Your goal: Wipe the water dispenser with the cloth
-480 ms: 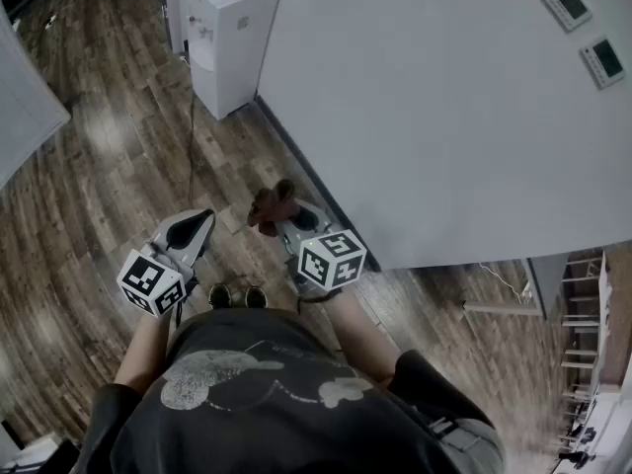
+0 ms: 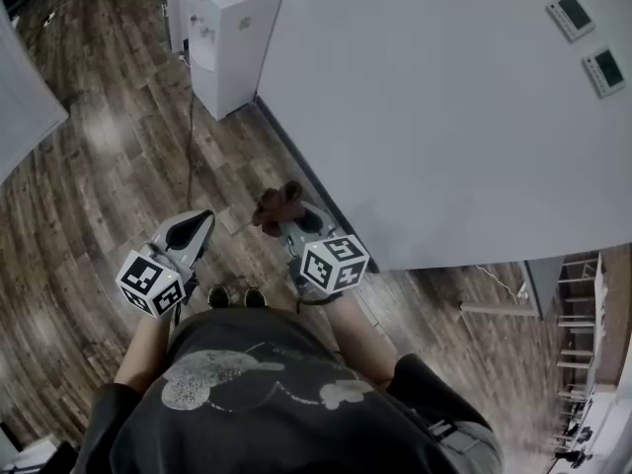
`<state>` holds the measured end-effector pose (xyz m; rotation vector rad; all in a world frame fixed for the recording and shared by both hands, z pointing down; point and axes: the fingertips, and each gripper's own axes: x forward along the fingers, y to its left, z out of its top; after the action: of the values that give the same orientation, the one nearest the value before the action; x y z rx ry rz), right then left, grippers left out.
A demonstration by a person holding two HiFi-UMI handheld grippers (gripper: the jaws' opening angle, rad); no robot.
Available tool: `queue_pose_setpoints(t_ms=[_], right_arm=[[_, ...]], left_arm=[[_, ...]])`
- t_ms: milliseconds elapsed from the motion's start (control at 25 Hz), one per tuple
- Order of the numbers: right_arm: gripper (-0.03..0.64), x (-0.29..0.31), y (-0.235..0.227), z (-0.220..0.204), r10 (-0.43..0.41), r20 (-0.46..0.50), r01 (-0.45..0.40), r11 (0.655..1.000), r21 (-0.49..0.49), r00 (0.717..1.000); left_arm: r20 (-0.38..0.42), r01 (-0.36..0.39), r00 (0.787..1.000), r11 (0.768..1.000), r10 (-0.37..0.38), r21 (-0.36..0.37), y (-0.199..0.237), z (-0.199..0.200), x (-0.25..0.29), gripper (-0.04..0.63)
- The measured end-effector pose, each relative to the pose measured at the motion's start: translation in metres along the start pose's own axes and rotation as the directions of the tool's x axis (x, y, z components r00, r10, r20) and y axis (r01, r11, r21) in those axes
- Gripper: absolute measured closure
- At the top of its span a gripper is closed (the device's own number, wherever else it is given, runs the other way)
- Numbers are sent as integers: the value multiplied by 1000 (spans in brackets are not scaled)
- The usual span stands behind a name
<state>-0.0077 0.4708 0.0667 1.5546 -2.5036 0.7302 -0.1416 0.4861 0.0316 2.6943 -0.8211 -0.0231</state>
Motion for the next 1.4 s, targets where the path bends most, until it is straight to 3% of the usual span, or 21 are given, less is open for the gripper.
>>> queue_pose_setpoints(t_ms=[520,800,1000,1240,1400], right_arm=[[560,27,0,0,-85,32,84,996,12,996],[560,53,-19,-8,-89,-6,89,995,44,996],[561,98,-70,18,-120,74,111,987,115,990],[560,166,-131,56,-74,43,69,991,113,996],[560,212,-175,89,-41,16,40,994,98,999]], left_arm=[[3,28,1000,999,-28,-24,43,0,-8,578],[-31,-8,1000,998,7,-62,75,-14,-1,578],[-44,-57,998,995,53,-80,115,-13,35,578],[-79,-73,995,996,69,-50,163,12,114,578],[-43,-112,993,993,110,-43,201,47,173,578]])
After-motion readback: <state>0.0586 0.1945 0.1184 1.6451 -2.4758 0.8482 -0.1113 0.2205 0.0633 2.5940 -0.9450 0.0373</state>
